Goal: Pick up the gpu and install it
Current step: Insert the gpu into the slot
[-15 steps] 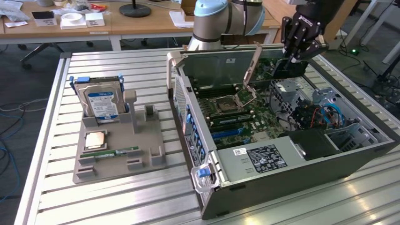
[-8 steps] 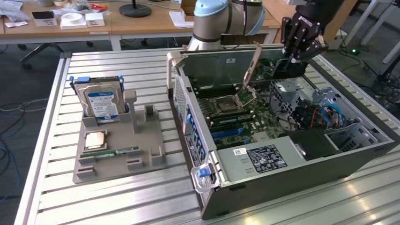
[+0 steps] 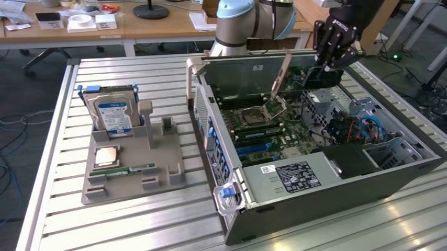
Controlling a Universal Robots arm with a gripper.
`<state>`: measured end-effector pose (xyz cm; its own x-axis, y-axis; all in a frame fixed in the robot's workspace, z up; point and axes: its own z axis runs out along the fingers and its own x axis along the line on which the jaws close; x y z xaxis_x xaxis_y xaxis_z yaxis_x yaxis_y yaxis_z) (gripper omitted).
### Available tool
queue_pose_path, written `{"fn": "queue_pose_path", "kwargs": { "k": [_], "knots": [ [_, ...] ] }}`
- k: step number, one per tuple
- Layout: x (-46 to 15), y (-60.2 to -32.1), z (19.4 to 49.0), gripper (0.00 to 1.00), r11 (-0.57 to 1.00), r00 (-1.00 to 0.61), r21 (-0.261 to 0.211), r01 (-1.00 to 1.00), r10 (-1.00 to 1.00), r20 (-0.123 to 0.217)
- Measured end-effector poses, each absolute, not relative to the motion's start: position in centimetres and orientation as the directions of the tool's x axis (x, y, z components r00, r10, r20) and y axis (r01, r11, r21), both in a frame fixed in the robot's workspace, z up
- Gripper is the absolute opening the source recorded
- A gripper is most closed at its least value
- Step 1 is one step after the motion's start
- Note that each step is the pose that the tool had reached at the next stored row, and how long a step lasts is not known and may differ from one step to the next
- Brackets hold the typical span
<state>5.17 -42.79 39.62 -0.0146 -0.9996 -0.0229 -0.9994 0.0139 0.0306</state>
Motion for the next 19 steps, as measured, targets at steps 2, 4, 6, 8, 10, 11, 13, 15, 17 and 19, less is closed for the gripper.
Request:
{"fn": "queue_pose_path", "kwargs": {
  "k": [2,4,6,8,10,11,13,15,17,19],
  "knots": [
    [5.14,-42.79,39.51,0.26,0.014,-0.015,0.030,-0.999,-1.000,-0.023],
    [5.11,-42.79,39.43,0.26,0.014,-0.015,0.030,-0.999,-1.000,-0.023],
    [5.11,-42.79,39.42,0.26,0.014,-0.014,0.030,-0.999,-1.000,-0.023],
    [5.10,-42.79,39.42,0.26,0.014,-0.014,0.030,-0.999,-1.000,-0.023],
    [5.10,-42.79,39.41,0.26,0.014,-0.014,0.030,-0.999,-1.000,-0.023],
    [5.10,-42.79,39.41,0.26,0.014,-0.014,0.030,-0.999,-1.000,-0.023],
    [5.06,-42.79,39.40,0.26,0.014,-0.015,0.030,-0.999,-1.000,-0.023],
    [4.97,-42.79,39.38,0.26,0.014,-0.015,0.029,-0.999,-1.000,-0.023],
    [4.80,-42.79,39.36,0.26,0.014,-0.014,0.029,-0.999,-1.000,-0.023],
    [4.64,-42.80,39.35,0.26,0.014,-0.014,0.028,-1.000,-1.000,-0.023]
  ]
}}
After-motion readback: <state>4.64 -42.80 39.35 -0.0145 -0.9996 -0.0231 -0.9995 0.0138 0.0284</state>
